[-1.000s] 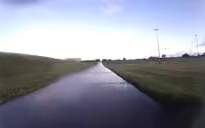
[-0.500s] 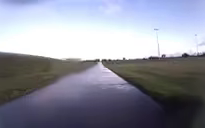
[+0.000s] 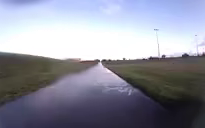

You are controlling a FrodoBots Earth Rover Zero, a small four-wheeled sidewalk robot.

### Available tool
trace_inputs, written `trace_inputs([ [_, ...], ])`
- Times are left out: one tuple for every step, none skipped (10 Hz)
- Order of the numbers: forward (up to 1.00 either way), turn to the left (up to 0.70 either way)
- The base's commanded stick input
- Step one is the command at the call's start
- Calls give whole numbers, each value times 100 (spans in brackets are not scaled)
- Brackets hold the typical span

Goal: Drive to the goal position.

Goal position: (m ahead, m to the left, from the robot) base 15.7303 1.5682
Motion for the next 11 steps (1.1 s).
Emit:
trace_inputs([
  [45,0],
  [45,0],
  [45,0],
  [45,0],
  [45,0],
  [45,0],
  [45,0],
  [45,0],
  [45,0],
  [45,0],
  [45,0],
])
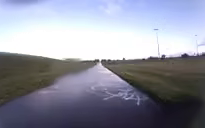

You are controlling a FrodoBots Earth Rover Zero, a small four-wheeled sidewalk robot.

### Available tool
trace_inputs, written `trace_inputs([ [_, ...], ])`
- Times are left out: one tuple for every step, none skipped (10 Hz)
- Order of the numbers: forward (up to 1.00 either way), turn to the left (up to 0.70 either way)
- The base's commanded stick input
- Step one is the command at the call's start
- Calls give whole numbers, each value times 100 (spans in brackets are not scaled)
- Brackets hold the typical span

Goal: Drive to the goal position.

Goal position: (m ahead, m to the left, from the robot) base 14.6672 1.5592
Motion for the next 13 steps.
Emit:
trace_inputs([
  [45,0],
  [45,0],
  [45,0],
  [45,0],
  [45,15],
  [45,27],
  [45,27],
  [45,3],
  [45,12],
  [45,27],
  [45,27],
  [45,27],
  [45,27],
])
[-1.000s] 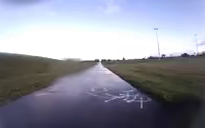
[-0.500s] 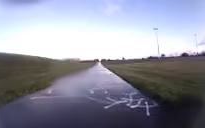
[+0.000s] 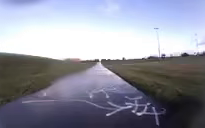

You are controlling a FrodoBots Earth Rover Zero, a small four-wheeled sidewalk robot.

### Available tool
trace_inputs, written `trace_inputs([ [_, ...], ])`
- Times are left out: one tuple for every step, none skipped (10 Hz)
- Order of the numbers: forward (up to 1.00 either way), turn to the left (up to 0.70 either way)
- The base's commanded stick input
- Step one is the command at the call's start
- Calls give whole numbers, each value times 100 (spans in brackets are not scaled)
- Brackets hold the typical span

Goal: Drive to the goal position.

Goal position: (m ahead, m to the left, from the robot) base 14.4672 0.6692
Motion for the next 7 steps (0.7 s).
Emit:
trace_inputs([
  [45,27],
  [45,27],
  [45,27],
  [45,27],
  [45,27],
  [45,27],
  [45,27],
])
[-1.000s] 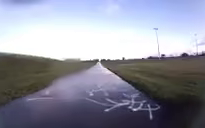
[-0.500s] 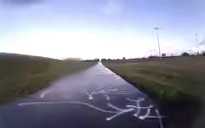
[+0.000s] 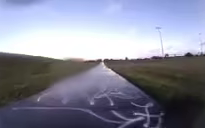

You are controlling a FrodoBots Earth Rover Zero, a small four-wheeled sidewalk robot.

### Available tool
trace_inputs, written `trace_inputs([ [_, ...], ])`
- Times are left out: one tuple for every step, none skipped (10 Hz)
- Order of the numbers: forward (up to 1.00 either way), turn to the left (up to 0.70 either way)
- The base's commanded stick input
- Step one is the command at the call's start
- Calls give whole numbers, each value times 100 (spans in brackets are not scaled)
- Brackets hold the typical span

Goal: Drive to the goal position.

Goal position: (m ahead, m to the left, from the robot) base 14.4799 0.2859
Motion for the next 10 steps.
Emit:
trace_inputs([
  [45,14],
  [45,0],
  [45,0],
  [45,0],
  [45,0],
  [45,0],
  [45,0],
  [45,0],
  [45,0],
  [45,0],
])
